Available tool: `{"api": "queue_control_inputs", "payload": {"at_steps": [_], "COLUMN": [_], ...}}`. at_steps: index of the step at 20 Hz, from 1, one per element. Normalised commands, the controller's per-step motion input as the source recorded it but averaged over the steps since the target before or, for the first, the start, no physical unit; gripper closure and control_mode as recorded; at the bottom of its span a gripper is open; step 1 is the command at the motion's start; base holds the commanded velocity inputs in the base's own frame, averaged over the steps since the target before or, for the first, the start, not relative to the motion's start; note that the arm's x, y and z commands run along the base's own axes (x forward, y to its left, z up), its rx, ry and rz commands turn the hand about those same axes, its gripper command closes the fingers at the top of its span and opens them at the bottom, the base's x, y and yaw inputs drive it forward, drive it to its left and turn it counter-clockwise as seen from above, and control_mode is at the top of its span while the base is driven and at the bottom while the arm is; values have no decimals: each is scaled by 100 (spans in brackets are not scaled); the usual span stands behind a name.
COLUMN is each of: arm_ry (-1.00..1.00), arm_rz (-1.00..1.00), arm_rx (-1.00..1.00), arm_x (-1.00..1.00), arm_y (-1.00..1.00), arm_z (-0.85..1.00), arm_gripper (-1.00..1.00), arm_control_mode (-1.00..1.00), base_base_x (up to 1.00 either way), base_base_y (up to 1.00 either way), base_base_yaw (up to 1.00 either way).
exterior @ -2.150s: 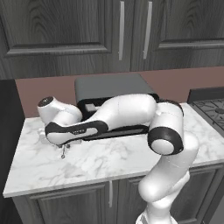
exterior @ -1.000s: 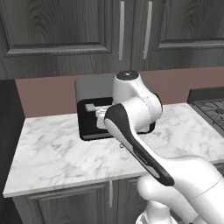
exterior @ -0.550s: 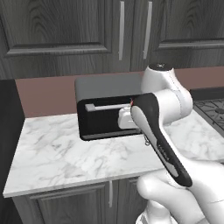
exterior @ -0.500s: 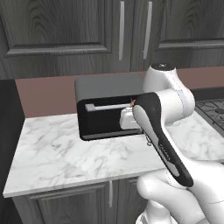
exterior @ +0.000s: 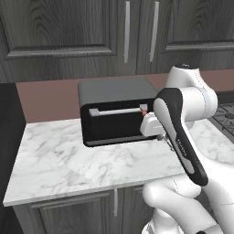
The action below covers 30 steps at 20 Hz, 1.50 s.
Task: Store the kebab skewer in the freezer for long-term storage. Close the freezer door after placing the cooked food.
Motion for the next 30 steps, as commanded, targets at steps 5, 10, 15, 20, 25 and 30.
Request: {"api": "queue_control_inputs", "payload": {"at_steps": [5, 10, 15, 20, 25, 30], "arm_ry": [1, 0, 0, 0, 0, 0], "arm_rz": [1, 0, 0, 0, 0, 0], "arm_rx": [0, 0, -1, 0, 0, 0], "arm_x": [-2, -1, -3, 0, -2, -4], "arm_y": [-36, -25, -2, 0, 0, 0], "arm_z": [0, 0, -2, 0, 0, 0], "arm_gripper": [100, 100, 100, 100, 100, 100], "arm_control_mode": [-100, -100, -100, -100, -100, 100], "base_base_x": [0, 0, 0, 0, 0, -34], "base_base_y": [0, 0, 0, 0, 0, 0], "base_base_yaw": [0, 0, 0, 0, 0, 0]}}
